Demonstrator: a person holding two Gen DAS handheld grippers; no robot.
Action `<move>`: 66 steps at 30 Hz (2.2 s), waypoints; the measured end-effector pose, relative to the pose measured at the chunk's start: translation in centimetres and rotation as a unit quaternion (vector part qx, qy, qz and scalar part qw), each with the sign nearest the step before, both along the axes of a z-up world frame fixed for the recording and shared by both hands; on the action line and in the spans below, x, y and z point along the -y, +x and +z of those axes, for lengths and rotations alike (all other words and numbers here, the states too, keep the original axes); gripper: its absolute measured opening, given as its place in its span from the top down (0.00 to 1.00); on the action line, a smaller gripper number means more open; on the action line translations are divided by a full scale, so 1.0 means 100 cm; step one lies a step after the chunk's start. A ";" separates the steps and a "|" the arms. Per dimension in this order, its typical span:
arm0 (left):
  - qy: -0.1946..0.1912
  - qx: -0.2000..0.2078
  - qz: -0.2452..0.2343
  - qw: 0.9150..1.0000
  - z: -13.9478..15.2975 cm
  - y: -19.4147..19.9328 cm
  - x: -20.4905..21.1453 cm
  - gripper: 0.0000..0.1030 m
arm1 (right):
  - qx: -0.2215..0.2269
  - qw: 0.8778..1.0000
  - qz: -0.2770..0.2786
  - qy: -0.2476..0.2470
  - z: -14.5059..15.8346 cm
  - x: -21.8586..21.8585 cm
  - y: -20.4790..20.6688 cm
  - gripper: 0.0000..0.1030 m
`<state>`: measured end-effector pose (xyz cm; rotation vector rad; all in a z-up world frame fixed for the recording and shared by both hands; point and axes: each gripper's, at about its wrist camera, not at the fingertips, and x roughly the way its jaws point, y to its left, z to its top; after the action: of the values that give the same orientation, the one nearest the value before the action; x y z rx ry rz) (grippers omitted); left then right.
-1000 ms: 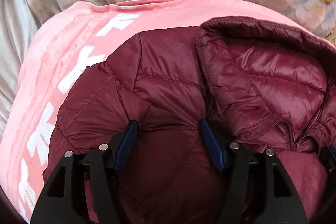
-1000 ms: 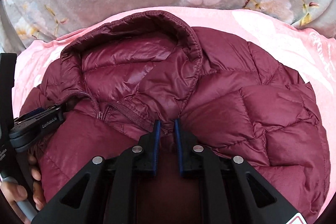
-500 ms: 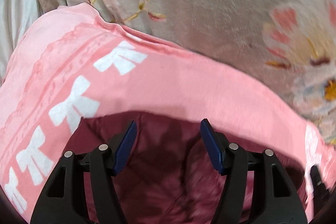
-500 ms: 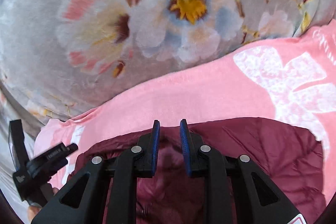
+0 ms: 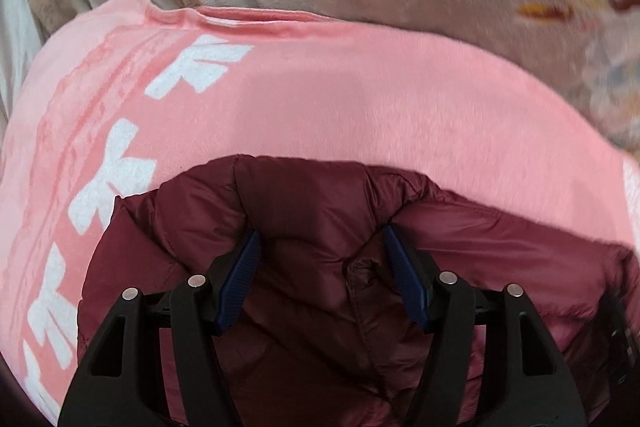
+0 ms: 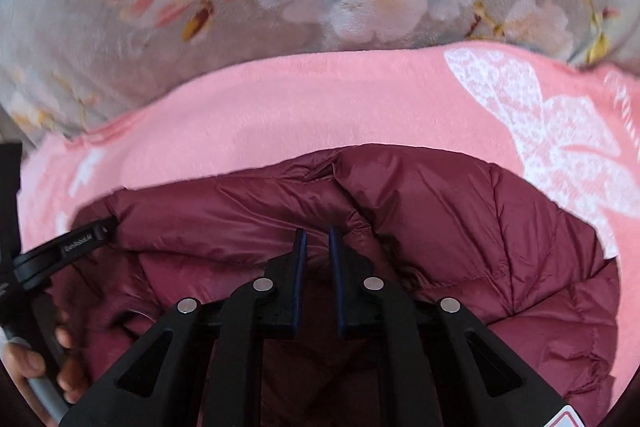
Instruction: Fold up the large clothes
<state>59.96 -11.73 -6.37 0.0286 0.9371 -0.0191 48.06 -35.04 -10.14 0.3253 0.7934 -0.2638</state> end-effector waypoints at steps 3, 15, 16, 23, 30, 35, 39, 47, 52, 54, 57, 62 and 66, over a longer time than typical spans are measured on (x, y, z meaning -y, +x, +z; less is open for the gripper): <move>0.005 0.009 -0.002 1.000 -0.007 -0.001 -0.001 0.39 | -0.008 0.999 0.000 -0.034 -0.004 -0.008 0.003 0.92; 0.054 0.050 -0.006 0.997 -0.019 -0.010 0.011 0.38 | -0.018 0.996 -0.004 -0.088 -0.016 -0.020 0.010 0.92; 0.060 0.051 -0.006 0.997 -0.020 -0.010 0.013 0.39 | -0.018 0.996 -0.004 -0.090 -0.016 -0.021 0.010 0.92; 0.085 0.055 -0.008 0.995 -0.021 -0.014 0.020 0.39 | -0.024 0.994 -0.005 -0.104 -0.017 -0.025 0.013 0.92; 0.086 0.057 -0.008 0.995 -0.021 -0.015 0.020 0.39 | -0.026 0.993 -0.005 -0.111 -0.017 -0.026 0.013 0.92; 0.086 0.056 -0.008 0.995 -0.021 -0.015 0.020 0.39 | -0.027 0.993 -0.005 -0.113 -0.017 -0.028 0.013 0.92; 0.086 0.056 -0.008 0.995 -0.021 -0.015 0.020 0.39 | -0.028 0.993 -0.005 -0.116 -0.017 -0.028 0.014 0.91; 0.089 0.056 -0.008 0.994 -0.021 -0.015 0.021 0.39 | -0.033 0.990 -0.003 -0.134 -0.017 -0.032 0.016 0.91; 0.095 0.056 -0.007 0.994 -0.021 -0.015 0.022 0.39 | -0.038 0.988 -0.002 -0.150 -0.018 -0.036 0.018 0.91; 0.096 0.059 -0.005 0.994 -0.019 -0.017 0.022 0.39 | -0.019 0.992 0.002 -0.129 -0.013 -0.032 0.011 0.90; 0.072 0.060 -0.018 0.995 -0.013 -0.027 0.012 0.39 | 0.013 0.997 0.005 -0.073 -0.002 -0.033 -0.010 0.90; 0.070 0.052 -0.041 0.995 -0.004 -0.052 -0.001 0.39 | -0.031 0.998 0.040 -0.048 -0.015 -0.050 -0.017 0.90; 0.091 0.044 -0.044 0.994 -0.016 -0.056 0.002 0.35 | -0.034 0.998 0.043 -0.036 -0.024 -0.047 -0.018 0.90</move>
<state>54.36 -11.90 -8.01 0.2372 0.8476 -0.0131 46.25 -30.37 -12.51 0.2140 0.8599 -0.2235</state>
